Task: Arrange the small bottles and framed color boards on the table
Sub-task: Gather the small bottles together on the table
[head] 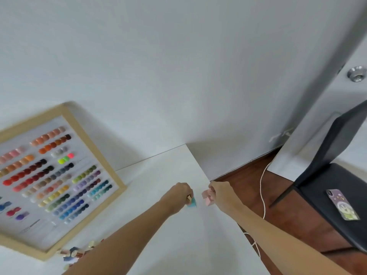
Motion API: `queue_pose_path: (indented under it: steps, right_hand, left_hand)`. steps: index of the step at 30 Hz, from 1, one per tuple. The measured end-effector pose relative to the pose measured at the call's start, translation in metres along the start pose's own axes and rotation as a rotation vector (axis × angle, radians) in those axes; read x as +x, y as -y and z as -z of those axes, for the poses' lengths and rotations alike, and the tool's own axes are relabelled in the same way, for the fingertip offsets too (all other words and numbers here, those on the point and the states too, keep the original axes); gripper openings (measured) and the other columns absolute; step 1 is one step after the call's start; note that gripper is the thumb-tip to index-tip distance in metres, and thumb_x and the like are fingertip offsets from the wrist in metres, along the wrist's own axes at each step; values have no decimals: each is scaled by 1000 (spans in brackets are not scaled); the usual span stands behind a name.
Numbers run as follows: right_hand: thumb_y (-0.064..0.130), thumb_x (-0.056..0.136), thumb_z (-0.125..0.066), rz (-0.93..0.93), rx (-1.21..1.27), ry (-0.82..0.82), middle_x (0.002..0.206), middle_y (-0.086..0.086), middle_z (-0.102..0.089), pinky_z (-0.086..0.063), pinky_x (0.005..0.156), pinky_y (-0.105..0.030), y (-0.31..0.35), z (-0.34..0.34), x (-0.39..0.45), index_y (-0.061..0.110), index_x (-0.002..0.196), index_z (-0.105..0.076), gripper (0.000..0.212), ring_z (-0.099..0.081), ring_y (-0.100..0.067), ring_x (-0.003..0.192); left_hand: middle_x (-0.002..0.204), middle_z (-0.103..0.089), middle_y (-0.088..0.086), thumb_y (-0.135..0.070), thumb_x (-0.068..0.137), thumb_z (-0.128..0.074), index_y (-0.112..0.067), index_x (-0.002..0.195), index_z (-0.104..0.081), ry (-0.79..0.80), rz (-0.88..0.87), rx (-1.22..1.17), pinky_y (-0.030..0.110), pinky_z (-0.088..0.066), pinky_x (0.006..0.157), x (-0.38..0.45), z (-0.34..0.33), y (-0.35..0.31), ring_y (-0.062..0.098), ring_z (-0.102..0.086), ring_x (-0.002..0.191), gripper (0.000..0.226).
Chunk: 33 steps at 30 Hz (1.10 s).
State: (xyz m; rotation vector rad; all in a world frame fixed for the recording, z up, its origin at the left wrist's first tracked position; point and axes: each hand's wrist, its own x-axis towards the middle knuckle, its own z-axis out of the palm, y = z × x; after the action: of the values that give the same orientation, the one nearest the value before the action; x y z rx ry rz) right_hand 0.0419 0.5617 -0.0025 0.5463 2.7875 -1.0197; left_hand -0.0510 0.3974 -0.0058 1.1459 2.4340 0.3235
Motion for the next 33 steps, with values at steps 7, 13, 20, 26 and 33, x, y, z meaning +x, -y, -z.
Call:
queue_pose_path:
  steps: [7,13,20,26,33]
  right_hand:
    - [12,94,-47,-34,-176,22,99,-18,-68,-54,77,-39,-8,1,22,-1,96,-62,20,-67,-31,88]
    - [14,93,-46,-9,-211,19,96,-18,-67,-49,72,-37,-6,-3,35,9,78,-51,17,-62,-30,81]
    - [17,94,-46,5,-139,-12,91,-15,-67,-50,72,-38,-13,-8,35,3,89,-61,20,-62,-30,85]
    - [22,93,-49,6,-98,-29,96,-12,-68,-54,77,-41,-12,-6,31,5,100,-63,23,-64,-28,87]
    - [29,93,-49,14,-140,-23,101,-8,-69,-56,77,-40,-6,1,22,11,109,-60,27,-66,-25,89]
  left_hand:
    - [112,-63,10,5,84,-58,-7,102,-69,-13,75,-6,36,-53,88,46,-11,-12,28,-63,98,24]
    - [115,-61,13,7,85,-54,-5,108,-68,-4,105,21,36,-52,90,65,-17,-12,31,-62,100,30]
    - [118,-59,13,7,85,-53,-4,110,-67,5,93,14,40,-50,90,72,-17,-11,32,-60,102,31]
    - [128,-53,8,-3,86,-59,-10,120,-63,7,91,-36,38,-49,92,72,-15,-14,32,-57,109,35]
    - [136,-46,3,-9,81,-70,-18,130,-55,19,93,-68,39,-48,95,58,-6,-13,30,-55,114,52]
